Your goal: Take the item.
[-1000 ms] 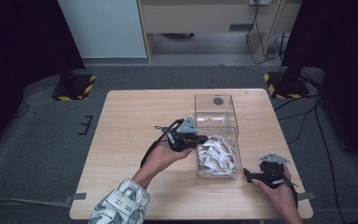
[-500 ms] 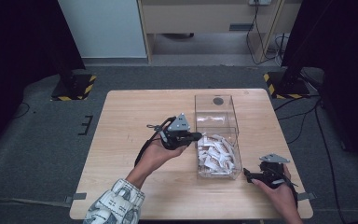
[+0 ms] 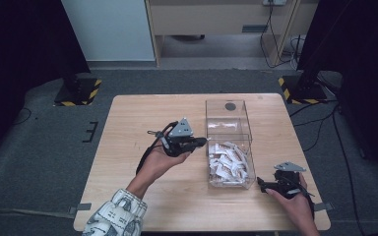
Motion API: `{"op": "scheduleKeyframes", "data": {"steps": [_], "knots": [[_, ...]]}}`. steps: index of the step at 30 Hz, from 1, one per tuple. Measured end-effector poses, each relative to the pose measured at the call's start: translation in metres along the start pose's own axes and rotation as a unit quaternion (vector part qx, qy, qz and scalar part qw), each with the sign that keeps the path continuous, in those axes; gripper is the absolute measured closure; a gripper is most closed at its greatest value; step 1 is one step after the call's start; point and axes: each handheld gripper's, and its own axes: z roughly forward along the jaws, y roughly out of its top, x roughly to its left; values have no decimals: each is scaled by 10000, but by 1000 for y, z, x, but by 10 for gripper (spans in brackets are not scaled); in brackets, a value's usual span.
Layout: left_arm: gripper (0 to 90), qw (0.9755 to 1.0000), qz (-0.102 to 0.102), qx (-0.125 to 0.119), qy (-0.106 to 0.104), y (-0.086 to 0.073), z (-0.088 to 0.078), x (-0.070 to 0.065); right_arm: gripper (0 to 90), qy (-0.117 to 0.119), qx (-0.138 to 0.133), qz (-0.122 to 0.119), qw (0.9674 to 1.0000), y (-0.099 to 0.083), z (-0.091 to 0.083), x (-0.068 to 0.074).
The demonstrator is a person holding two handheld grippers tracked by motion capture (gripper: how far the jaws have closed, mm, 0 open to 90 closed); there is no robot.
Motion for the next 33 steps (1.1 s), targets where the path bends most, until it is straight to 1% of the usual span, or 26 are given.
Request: {"op": "scheduleKeyframes", "data": {"steps": [7, 14, 20, 27, 33], "knots": [[885, 9999, -84, 4, 127, -10, -11, 8, 38, 1, 0, 1, 10000, 0, 0, 0], [884, 9996, -108, 132, 240, -22, -18, 16, 38, -4, -2, 4, 10000, 0, 0, 0], [884, 9989, -176, 254, 350, -34, -19, 23, 38, 0, -1, 1, 10000, 0, 0, 0], [884, 9980, -205, 393, 451, -45, -17, 31, 38, 0, -1, 0, 10000, 0, 0, 0], [884, 9970, -253, 489, 552, -54, -19, 37, 38, 1, -1, 0, 10000, 0, 0, 0]]}}
